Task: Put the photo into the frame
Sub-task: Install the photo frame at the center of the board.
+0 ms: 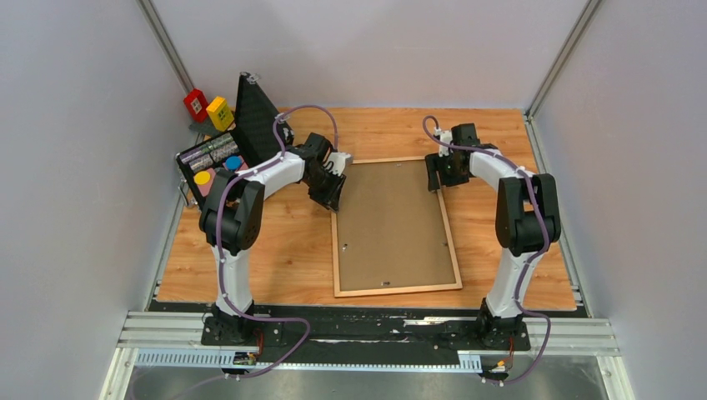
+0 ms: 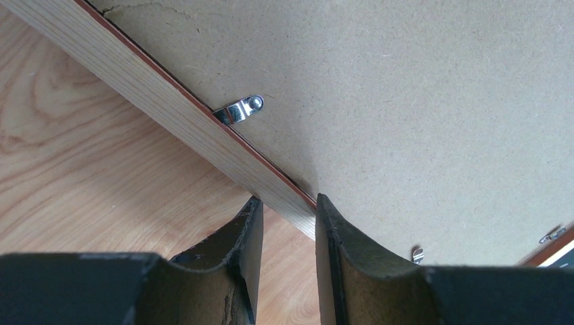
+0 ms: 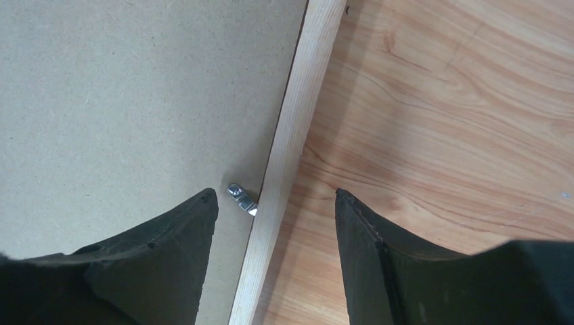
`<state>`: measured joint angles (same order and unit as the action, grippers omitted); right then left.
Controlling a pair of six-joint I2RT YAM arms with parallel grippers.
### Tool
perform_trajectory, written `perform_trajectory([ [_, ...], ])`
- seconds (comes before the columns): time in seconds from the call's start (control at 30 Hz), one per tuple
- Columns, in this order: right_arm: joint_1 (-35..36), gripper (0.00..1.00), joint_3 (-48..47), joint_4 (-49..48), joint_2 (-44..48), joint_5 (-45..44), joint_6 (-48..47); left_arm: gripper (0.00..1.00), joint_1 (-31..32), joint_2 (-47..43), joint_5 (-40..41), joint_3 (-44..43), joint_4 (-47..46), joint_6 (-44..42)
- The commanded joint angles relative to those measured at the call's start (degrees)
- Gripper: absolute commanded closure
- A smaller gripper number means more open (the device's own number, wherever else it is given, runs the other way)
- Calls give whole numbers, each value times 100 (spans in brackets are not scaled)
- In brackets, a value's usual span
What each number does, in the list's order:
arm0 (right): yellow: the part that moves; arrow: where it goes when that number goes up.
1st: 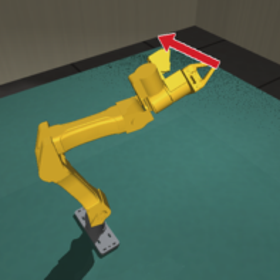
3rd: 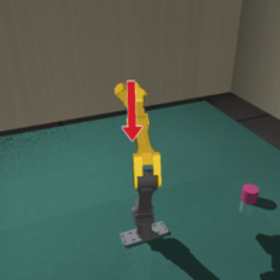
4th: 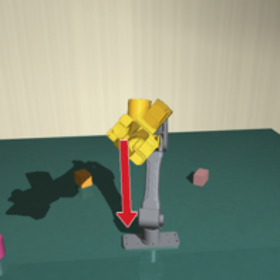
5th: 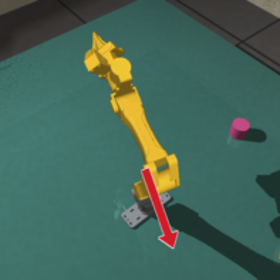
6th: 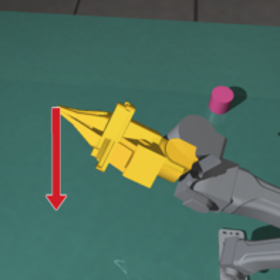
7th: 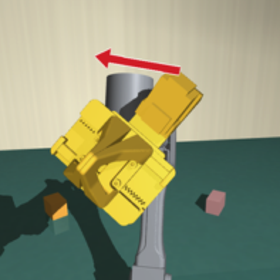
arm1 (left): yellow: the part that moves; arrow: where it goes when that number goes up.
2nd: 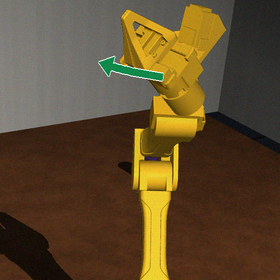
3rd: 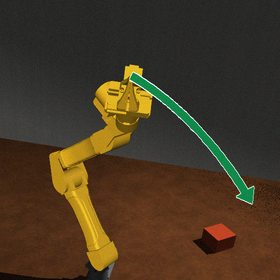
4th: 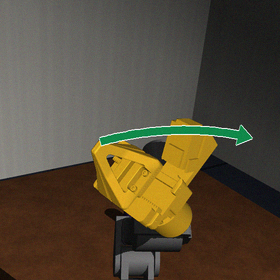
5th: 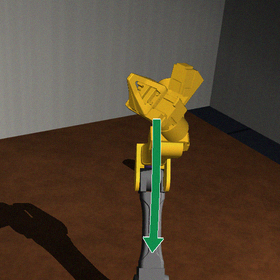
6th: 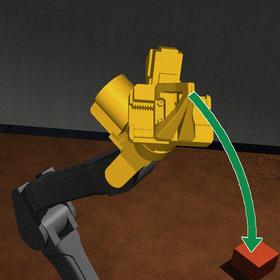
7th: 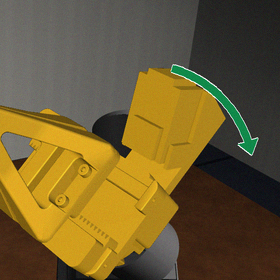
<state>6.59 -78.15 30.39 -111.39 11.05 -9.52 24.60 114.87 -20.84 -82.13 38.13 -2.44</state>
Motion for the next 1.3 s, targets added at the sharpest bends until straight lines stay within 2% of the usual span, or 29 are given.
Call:
perform_trajectory([
  [0.0, -16, 38, -220, -139, -86, 159, 217, 68, 36, 52, -216, 4, -2, -343],
  [0.3, -38, 37, 454, -139, 491, 388, 231, 66, 32, -58, -327, 126, -110, -185],
  [0.37, -38, 37, 596, -127, 661, 417, 231, 62, 36, -79, -331, 133, -97, -142],
  [0.43, -38, 37, 731, -116, 801, 386, 223, 53, 36, -112, -307, 139, -77, -126],
  [0.6, -60, 39, 1050, -104, 1007, 323, 259, 20, 36, -294, -353, 235, 4, -140],
  [0.67, -90, 41, 1109, -95, 1022, 350, 300, 13, 36, -369, -405, 278, 73, -176],
  [0.77, -150, 48, 1143, -58, 985, 446, 347, 4, 39, -549, -517, 384, 149, -193],
  [0.87, -185, 58, 1153, -30, 886, 547, 401, 0, 38, -710, -560, 552, 213, -222],
  [0.93, -211, 68, 1126, -15, 788, 567, 451, 0, 41, -819, -570, 662, 208, -243],
  [1.07, -345, 98, 943, -16, 530, 595, 688, 0, 83, -1001, -584, 819, 171, -303],
  [1.27, -802, 100, 627, -29, 159, 1040, 1228, 0, 312, -1067, -568, 897, 142, -284],
])
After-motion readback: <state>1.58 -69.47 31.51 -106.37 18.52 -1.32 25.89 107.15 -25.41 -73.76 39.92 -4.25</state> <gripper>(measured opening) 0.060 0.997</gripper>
